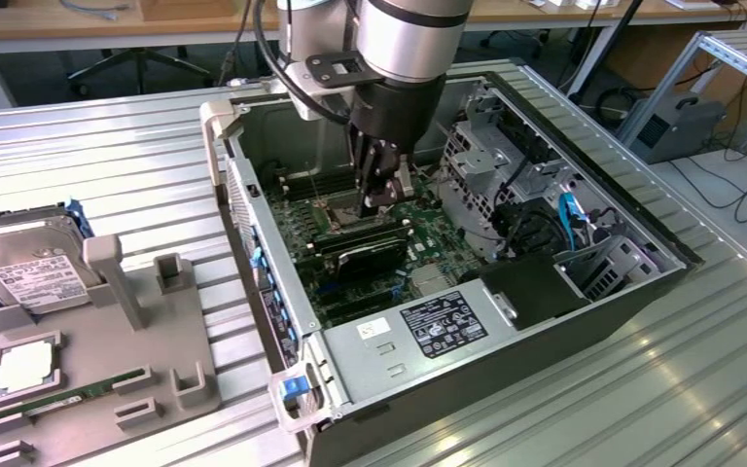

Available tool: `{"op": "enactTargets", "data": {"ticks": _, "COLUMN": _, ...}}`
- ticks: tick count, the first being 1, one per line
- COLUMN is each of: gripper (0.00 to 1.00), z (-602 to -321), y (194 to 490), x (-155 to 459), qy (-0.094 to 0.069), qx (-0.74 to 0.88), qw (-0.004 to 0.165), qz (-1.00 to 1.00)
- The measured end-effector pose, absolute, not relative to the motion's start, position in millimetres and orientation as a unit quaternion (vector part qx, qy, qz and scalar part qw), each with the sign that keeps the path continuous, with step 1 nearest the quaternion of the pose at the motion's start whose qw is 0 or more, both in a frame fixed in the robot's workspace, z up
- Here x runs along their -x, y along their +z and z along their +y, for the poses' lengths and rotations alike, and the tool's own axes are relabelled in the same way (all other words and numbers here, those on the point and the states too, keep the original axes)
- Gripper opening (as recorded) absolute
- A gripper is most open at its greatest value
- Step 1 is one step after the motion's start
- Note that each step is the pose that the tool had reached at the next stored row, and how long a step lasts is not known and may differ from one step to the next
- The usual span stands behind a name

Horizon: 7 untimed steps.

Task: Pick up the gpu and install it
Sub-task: 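Press down on the gpu until it lock into place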

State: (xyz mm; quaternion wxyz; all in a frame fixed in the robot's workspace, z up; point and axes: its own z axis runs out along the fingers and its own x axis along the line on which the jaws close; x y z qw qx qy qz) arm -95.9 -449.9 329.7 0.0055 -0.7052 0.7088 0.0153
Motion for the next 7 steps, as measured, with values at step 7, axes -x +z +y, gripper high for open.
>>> {"op": "enactTargets", "data": {"ticks": 7, "gripper": 0.11, "z": -449.9, "y": 329.7, "x": 94.6, "qy": 0.015, "qx": 0.705, "qw": 0.005, "qz": 0.709}}
